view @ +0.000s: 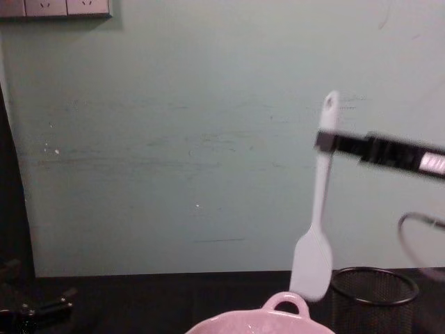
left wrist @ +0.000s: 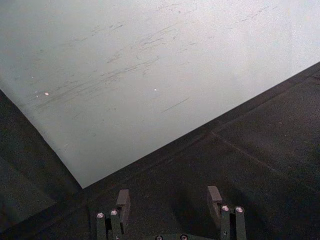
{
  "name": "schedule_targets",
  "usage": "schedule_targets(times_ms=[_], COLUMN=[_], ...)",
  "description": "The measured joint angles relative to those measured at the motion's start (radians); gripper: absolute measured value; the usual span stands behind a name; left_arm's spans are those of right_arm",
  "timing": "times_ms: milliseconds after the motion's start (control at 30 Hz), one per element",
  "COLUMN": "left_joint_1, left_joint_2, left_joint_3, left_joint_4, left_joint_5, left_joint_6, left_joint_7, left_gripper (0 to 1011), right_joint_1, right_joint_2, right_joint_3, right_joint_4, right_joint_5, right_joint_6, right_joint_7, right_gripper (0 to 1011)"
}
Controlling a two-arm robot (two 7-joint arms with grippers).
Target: Use the one hand to pick up the spoon and stir the clear water in the bowl.
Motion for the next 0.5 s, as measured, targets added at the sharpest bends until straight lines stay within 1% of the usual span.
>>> schedule_targets(times_ms=[33, 133, 167, 300, 367, 500], left_joint_1=[0.000, 0.000, 0.000, 0.000, 0.000, 0.000], left_joint_2=[0.000, 0.000, 0.000, 0.000, 0.000, 0.000], left_joint_3=[0.000, 0.000, 0.000, 0.000, 0.000, 0.000], left_joint_4=[0.000, 0.000, 0.000, 0.000, 0.000, 0.000], left_joint_5=[0.000, 0.000, 0.000, 0.000, 0.000, 0.000], left_joint_6=[0.000, 0.000, 0.000, 0.000, 0.000, 0.000], left_joint_7=[0.000, 0.000, 0.000, 0.000, 0.000, 0.000], left_gripper=[1011, 1011, 1011, 1011, 1011, 1011], right_joint_1=[0.004, 0.008, 0.011, 0.015, 0.018, 0.025], right_joint_2=[0.006, 0.015, 0.022, 0.036, 0.045, 0.050], right_joint_3=[0.020, 0.047, 0.063, 0.096, 0.108, 0.112], right_joint_4=[-0.009, -0.017, -0.020, -0.019, -0.007, 0.020], right_joint_5=[0.025, 0.067, 0.093, 0.139, 0.156, 0.168], right_joint_6=[0.014, 0.039, 0.056, 0.081, 0.090, 0.096], right_joint_7=[-0.007, -0.016, -0.021, -0.038, -0.047, -0.060], right_gripper=[118, 119, 118, 118, 118, 119])
